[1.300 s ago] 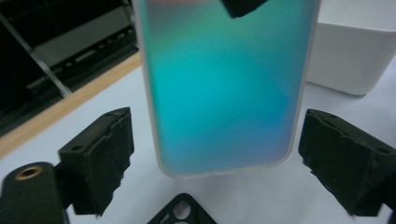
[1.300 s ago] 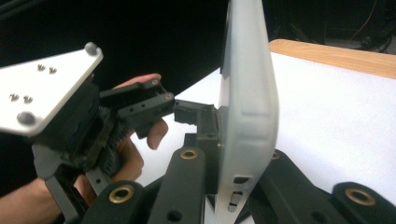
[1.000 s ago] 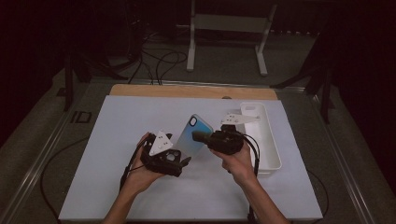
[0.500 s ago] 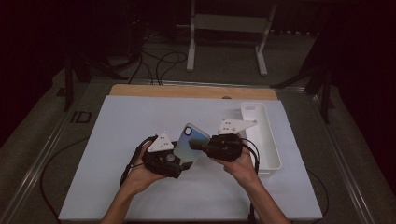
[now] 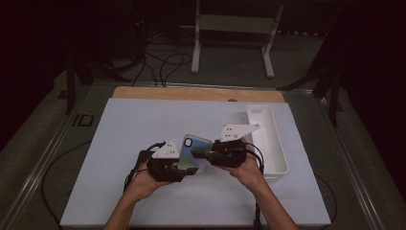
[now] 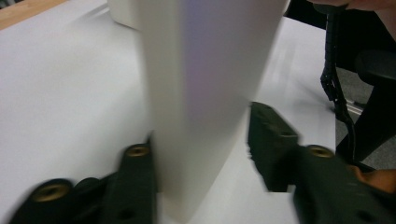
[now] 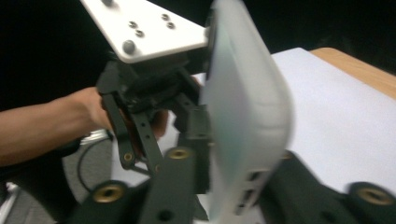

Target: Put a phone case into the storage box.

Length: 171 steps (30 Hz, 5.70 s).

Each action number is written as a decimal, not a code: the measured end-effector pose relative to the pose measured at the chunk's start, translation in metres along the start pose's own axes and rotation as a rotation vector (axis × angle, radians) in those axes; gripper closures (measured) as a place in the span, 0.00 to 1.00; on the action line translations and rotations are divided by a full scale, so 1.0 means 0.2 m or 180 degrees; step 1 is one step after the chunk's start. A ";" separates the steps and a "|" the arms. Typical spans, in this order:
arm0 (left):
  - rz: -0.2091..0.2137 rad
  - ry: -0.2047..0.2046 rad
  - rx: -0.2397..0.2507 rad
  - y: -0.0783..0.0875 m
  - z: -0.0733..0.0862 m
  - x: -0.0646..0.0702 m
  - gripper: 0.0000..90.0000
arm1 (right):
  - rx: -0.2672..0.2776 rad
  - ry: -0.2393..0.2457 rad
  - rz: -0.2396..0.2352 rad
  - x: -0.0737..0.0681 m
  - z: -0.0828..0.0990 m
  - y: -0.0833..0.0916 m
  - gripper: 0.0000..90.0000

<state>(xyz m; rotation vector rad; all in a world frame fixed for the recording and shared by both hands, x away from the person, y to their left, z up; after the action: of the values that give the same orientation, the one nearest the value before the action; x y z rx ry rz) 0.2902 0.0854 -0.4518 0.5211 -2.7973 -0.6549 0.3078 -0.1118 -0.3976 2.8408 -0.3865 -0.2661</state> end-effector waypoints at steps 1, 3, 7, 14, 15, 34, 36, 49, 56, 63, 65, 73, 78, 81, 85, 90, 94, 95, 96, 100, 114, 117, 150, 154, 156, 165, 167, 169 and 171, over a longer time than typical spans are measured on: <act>0.0020 -0.0007 -0.0004 0.00 0.00 0.00 0.75 | -0.0007 0.0014 0.0020 0.00 0.00 0.00 0.78; 0.0029 -0.0001 0.0002 -0.01 0.00 0.00 0.83 | -0.0041 0.0031 0.0102 0.00 0.00 0.00 0.72; 0.0030 -0.0037 0.0001 -0.02 0.00 0.01 0.94 | -0.0068 0.0053 0.0232 0.00 0.00 -0.02 0.47; -0.0134 -0.0029 0.0013 -0.01 -0.01 0.01 0.96 | -0.0216 0.0091 0.0552 -0.01 0.01 -0.06 0.23; -0.0175 -0.0016 0.0015 -0.01 -0.01 0.00 0.96 | -0.0197 0.0062 0.0591 -0.01 0.01 -0.07 0.19; -0.0663 0.0124 0.0120 0.02 -0.01 -0.03 0.95 | -0.0174 -0.0087 0.0825 0.00 0.02 -0.05 0.10; -0.0733 0.0166 0.0159 0.02 -0.01 -0.03 0.95 | -0.0134 -0.0132 0.0871 0.00 0.02 -0.04 0.09; -0.0890 0.0188 0.0162 0.01 -0.01 -0.01 0.95 | 0.0043 -0.0430 0.1086 0.01 -0.05 -0.04 0.09; -0.0885 0.0161 0.0133 -0.02 0.00 0.01 0.95 | 0.0163 -0.0505 0.1123 0.00 -0.10 -0.06 0.15; -0.0883 0.0179 0.0177 -0.05 0.00 0.03 0.95 | 0.0235 -0.0602 0.1204 -0.01 -0.11 -0.07 0.17; -0.0890 0.0194 0.0194 -0.05 0.01 0.04 0.95 | 0.0239 -0.0599 0.1219 -0.01 -0.11 -0.08 0.16; -0.0923 0.0245 0.0242 -0.07 0.01 0.05 0.95 | 0.0222 -0.0572 0.1317 -0.02 -0.10 -0.11 0.16; -0.0896 0.0256 0.0252 -0.07 0.01 0.05 0.95 | 0.0254 -0.0581 0.1311 -0.02 -0.10 -0.10 0.18; -0.0884 0.0248 0.0259 -0.07 0.00 0.06 0.93 | 0.0257 -0.0532 0.1321 -0.03 -0.10 -0.11 0.19; -0.0871 0.0206 0.0255 -0.07 0.00 0.06 0.73 | 0.0253 -0.0474 0.1296 -0.05 -0.10 -0.12 0.19; -0.0942 0.0223 0.0265 -0.05 0.00 0.05 0.46 | 0.0248 -0.0457 0.1350 -0.05 -0.10 -0.12 0.19; -0.1079 0.0238 0.0302 -0.04 -0.01 0.04 0.28 | 0.0235 -0.0453 0.1373 -0.04 -0.10 -0.11 0.19; -0.1072 0.0239 0.0303 -0.03 -0.01 0.04 0.22 | 0.0230 -0.0446 0.1392 -0.03 -0.10 -0.11 0.19; -0.1068 0.0242 0.0295 -0.03 0.00 0.04 0.19 | 0.0223 -0.0443 0.1395 -0.03 -0.09 -0.10 0.19; -0.1178 0.0232 0.0319 -0.01 -0.01 0.03 0.07 | 0.0183 -0.0428 0.1449 -0.02 -0.09 -0.09 0.19; -0.1606 0.0261 0.0598 0.21 0.11 -0.05 0.00 | 0.0193 -0.0392 0.1518 0.01 -0.10 -0.07 0.19; -0.1638 0.0214 0.0623 0.23 0.16 -0.05 0.00 | 0.0188 -0.0385 0.1523 0.01 -0.09 -0.07 0.19; -0.2175 0.0218 0.0675 0.40 0.45 -0.08 0.00 | 0.0259 -0.0412 0.1735 0.13 -0.14 -0.03 0.19; -0.2212 0.0224 0.0698 0.40 0.45 -0.09 0.00 | 0.0266 -0.0407 0.1766 0.15 -0.16 -0.02 0.19; -0.2221 0.0228 0.0703 0.41 0.45 -0.09 0.00 | 0.0268 -0.0374 0.1823 0.18 -0.18 -0.01 0.19; -0.2251 0.0244 0.0715 0.41 0.45 -0.09 0.00 | 0.0293 -0.0419 0.1949 0.27 -0.23 0.02 0.19; -0.2255 0.0244 0.0712 0.41 0.45 -0.09 0.00 | 0.0298 -0.0447 0.1975 0.30 -0.24 0.03 0.19; -0.2262 0.0245 0.0706 0.41 0.45 -0.09 0.00 | 0.0289 -0.0459 0.2011 0.32 -0.24 0.04 0.19; -0.2260 0.0257 0.0714 0.41 0.45 -0.09 0.00 | 0.0273 -0.0484 0.2049 0.35 -0.24 0.05 0.19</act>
<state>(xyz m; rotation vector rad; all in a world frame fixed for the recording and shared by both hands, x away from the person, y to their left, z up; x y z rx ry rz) 0.2574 0.1953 -0.4958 1.5777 -2.5822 -0.4115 0.3821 -0.1297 -0.3586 2.6020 -1.3244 -0.3326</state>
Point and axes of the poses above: each handheld gripper's, and its own axes: y roughly backward along the jaws, z roughly out of its underside, x roughly to its right, the point moved 2 cm from there along -y, roughly forward along the jaws, and after that the axes turned 6 degrees about x, right-handed, at the moved point
